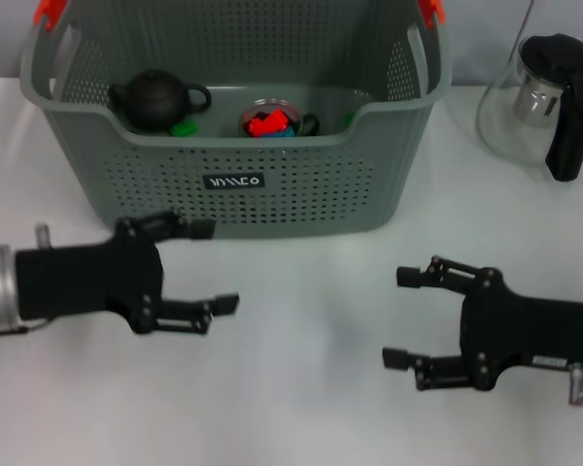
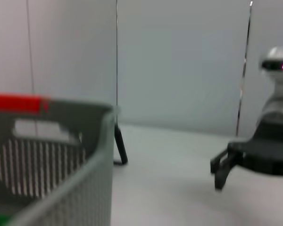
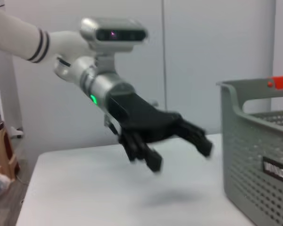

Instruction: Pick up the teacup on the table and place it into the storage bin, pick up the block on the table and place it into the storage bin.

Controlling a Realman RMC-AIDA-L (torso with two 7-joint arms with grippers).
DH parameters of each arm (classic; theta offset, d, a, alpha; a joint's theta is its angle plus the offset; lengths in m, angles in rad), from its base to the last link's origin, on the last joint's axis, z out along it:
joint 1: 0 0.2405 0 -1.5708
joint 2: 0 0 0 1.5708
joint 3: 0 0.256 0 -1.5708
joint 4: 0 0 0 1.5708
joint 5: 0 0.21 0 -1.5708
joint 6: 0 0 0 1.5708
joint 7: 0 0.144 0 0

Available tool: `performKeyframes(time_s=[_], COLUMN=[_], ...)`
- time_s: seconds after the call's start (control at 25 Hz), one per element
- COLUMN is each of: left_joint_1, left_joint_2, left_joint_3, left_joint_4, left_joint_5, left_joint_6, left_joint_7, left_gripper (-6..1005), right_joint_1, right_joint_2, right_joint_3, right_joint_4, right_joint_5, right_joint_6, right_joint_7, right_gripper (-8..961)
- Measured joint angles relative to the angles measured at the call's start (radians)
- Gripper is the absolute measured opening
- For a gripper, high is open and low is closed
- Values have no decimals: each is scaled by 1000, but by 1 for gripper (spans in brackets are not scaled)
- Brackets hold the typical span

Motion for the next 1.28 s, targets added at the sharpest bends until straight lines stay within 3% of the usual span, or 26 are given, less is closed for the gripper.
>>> performKeyframes(time_s=[0.16,0.72,1.28], left_joint_1=[-20,-25,-33], left_joint_2=[-2,1,1], left_joint_3=[8,11,11], left_joint_4=[-74,-101,-102], left_joint_5=[52,139,140], left_joint_6=[-37,-46,-37], left_joint_7=[23,41,46], left_gripper=[934,934,934], right_joint_1=[8,11,17], right_joint_2=[3,4,2], right_joint_3=[-23,-25,-26], right_joint_4=[49,74,75], right_joint_5=[0,8,2], right_joint_6=[0,5,6], right_joint_7=[-77,-87,-82], right_gripper=[946,946,946])
